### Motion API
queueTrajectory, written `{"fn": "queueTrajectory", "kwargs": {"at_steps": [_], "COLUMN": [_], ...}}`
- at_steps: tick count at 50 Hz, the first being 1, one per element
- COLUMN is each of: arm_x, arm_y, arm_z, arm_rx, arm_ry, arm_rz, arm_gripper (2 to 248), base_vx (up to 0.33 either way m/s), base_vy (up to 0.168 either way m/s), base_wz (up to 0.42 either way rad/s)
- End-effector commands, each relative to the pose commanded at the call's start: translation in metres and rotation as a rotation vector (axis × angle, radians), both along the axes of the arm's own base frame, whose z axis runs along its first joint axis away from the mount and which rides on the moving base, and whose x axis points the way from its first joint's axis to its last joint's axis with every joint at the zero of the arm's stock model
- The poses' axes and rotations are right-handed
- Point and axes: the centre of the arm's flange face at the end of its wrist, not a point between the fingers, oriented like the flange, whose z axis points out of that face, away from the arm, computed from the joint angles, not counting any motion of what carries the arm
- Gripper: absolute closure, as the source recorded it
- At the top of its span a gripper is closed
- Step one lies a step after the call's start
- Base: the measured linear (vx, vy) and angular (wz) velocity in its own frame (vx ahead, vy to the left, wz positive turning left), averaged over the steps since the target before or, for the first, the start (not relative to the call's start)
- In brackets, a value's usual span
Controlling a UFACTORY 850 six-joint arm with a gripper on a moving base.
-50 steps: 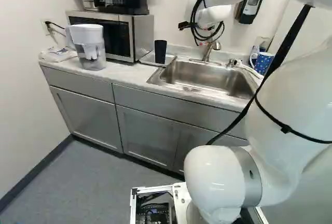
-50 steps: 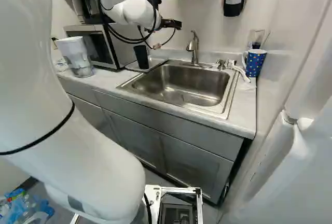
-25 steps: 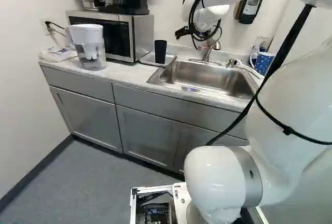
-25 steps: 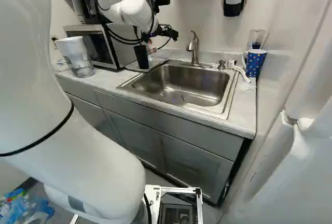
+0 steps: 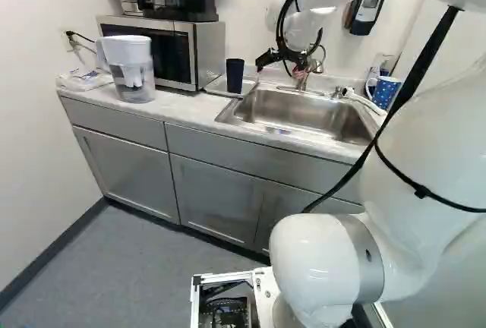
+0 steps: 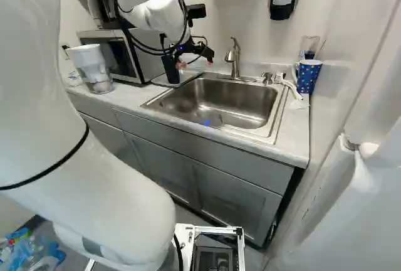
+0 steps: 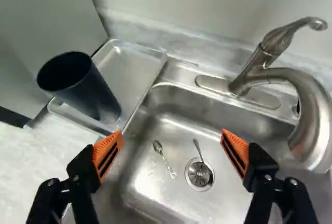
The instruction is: Rinse the cup and place it in the tray
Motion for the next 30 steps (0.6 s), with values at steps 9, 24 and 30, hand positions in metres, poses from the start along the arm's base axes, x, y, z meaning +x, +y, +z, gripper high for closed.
{"fn": "queueTrajectory", "kwargs": {"at_steps": [9,24,30], "arm_x": [-0.016,-0.042,-0.051], "arm_y": [-0.003,-0.02,-0.027], "arm_z": [-0.006,-0.01,-0.011], "arm_rx": [0.011,0.022,0.023], "arm_ry": [0.087,0.144,0.142], "arm_rz": [-0.008,-0.05,-0.071], "arm_gripper": [3,3,3], "base_vx": [0.0,0.0,0.0], "base_vy": [0.0,0.0,0.0], "base_wz": [0.0,0.0,0.0]}}
